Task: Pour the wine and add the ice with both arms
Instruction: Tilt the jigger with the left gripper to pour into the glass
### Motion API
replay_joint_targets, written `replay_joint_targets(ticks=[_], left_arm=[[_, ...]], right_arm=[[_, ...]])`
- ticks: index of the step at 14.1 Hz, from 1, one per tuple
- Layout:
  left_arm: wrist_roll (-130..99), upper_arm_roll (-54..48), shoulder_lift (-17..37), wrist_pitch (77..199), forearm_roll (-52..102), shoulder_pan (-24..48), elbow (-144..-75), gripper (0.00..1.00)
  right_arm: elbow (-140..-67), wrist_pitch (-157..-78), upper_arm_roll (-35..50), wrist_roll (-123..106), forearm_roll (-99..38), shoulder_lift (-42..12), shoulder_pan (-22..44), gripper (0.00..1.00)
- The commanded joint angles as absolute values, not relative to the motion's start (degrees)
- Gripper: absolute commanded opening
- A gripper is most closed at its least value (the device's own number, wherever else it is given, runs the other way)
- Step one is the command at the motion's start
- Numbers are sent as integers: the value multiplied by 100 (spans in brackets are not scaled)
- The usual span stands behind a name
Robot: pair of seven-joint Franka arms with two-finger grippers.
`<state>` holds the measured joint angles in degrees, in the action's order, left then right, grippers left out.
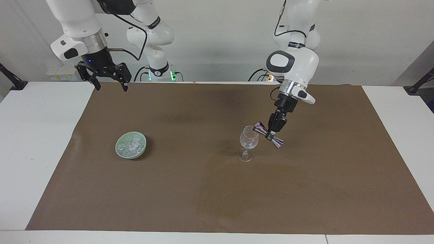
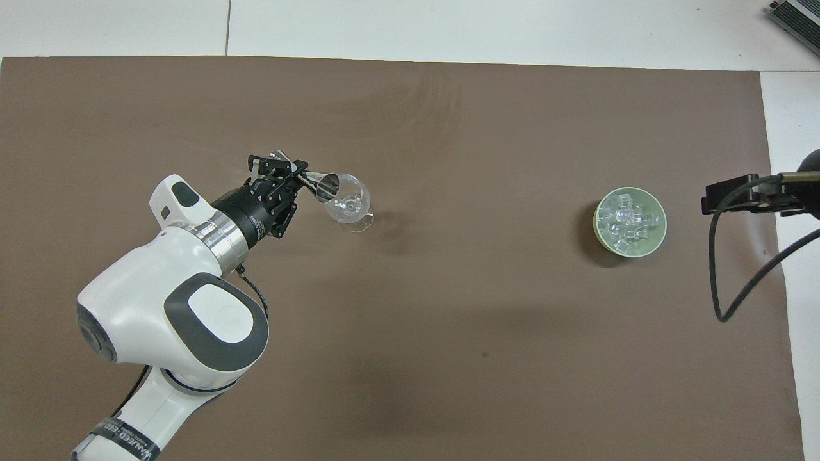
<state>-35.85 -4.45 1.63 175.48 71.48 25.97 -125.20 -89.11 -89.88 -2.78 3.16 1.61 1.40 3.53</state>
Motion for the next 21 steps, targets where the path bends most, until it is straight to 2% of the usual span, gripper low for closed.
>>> replay_joint_targets(ticks=[1, 4, 21], left_arm=[[-3498, -343, 184, 17640, 7154, 2725, -12384, 0], [-3437, -351, 281, 17640, 6891, 2716, -12200, 0], [-2119, -352, 316, 17648, 6882, 2698, -12155, 0]], right_arm=[[-9026, -8938, -299, 404, 123, 255, 387, 100], [-9026, -8938, -299, 404, 123, 255, 387, 100], [-9026, -8938, -299, 404, 123, 255, 387, 100]])
